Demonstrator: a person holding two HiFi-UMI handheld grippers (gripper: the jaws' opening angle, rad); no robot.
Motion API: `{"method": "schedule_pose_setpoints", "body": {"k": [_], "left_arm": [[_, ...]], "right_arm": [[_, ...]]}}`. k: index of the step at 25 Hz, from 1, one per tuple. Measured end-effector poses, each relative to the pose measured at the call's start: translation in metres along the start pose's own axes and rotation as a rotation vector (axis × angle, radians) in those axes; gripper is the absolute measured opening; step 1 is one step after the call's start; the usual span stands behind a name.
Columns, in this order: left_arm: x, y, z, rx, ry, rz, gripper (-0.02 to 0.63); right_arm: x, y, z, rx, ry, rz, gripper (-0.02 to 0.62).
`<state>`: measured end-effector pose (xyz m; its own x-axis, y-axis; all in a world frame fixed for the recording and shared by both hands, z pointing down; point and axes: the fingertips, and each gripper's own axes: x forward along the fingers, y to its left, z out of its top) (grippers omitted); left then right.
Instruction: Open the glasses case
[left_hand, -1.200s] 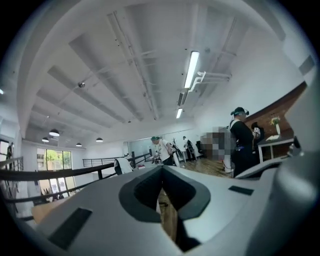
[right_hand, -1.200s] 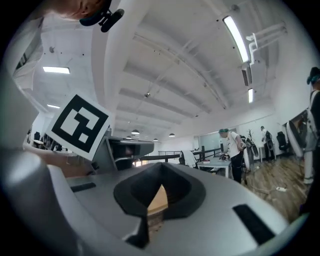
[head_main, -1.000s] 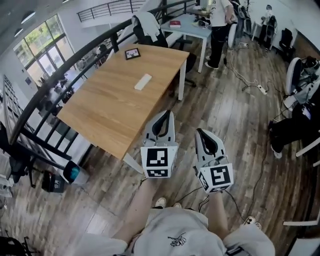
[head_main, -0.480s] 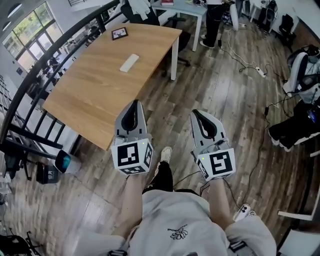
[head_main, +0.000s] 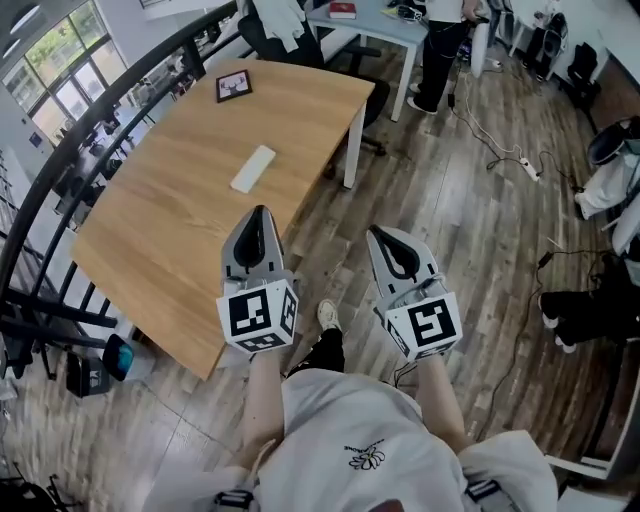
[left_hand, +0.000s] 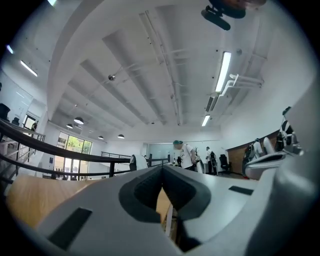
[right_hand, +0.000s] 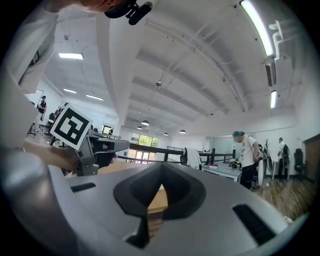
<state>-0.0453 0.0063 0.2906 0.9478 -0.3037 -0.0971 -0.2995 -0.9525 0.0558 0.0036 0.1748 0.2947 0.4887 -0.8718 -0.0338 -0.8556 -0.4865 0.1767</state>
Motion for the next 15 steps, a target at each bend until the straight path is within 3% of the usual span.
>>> {"method": "schedule_pose_setpoints", "body": {"k": [7,10,15], "left_arm": [[0.115,0.040,0.008,0.013,-0.033,0.096,0.017],[0.137,0.057,0.005,-0.035,-0.017,0.142,0.017],[0.149,0.084,0.001,0.000,0.007,0.246,0.017]], "right_arm": [[0.118,-0.056,0.001,-0.039,-0.018,0.100,0.006],[0.155,-0.068,-0.002,-0.009,-0.045,0.128,0.006],[0.206,-0.069,-0.004,0.055,-0.086,0.227,0.006]]}}
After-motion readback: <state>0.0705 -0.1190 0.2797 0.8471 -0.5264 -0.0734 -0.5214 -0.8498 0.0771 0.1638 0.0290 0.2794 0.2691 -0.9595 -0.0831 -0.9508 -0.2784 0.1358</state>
